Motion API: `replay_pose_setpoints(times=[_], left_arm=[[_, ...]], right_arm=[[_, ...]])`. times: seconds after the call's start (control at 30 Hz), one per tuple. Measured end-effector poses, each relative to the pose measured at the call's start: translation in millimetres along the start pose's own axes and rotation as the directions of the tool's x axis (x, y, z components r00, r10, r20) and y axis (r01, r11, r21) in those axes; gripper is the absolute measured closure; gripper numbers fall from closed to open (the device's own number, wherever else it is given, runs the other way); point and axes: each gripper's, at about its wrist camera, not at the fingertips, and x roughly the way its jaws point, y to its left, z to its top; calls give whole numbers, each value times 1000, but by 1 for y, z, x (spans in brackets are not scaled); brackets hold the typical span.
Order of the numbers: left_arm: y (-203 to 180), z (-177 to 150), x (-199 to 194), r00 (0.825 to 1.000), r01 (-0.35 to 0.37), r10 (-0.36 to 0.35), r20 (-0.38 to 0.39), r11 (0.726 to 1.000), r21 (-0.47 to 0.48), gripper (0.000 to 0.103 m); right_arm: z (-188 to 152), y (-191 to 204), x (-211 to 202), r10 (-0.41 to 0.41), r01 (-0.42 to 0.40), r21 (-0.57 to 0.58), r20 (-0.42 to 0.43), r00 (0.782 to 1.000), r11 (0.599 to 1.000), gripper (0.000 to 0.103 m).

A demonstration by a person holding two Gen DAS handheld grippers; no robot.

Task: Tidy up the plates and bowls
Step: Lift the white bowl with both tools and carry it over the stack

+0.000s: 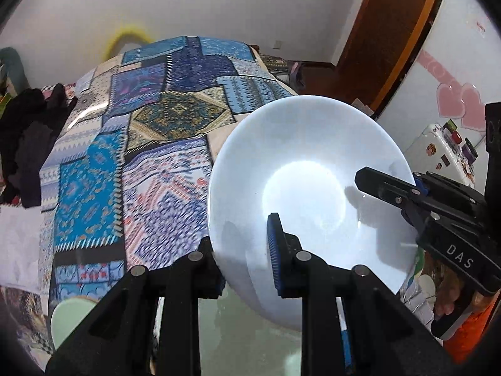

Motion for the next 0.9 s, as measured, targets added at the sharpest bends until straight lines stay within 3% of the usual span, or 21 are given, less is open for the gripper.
replay_pose_setpoints(times=[0.9], left_arm=[[126,-93,-102,988,-98,121,91,970,-222,81]], right_arm=[[-20,139,29,174,-182,-161,-66,983,970,86]])
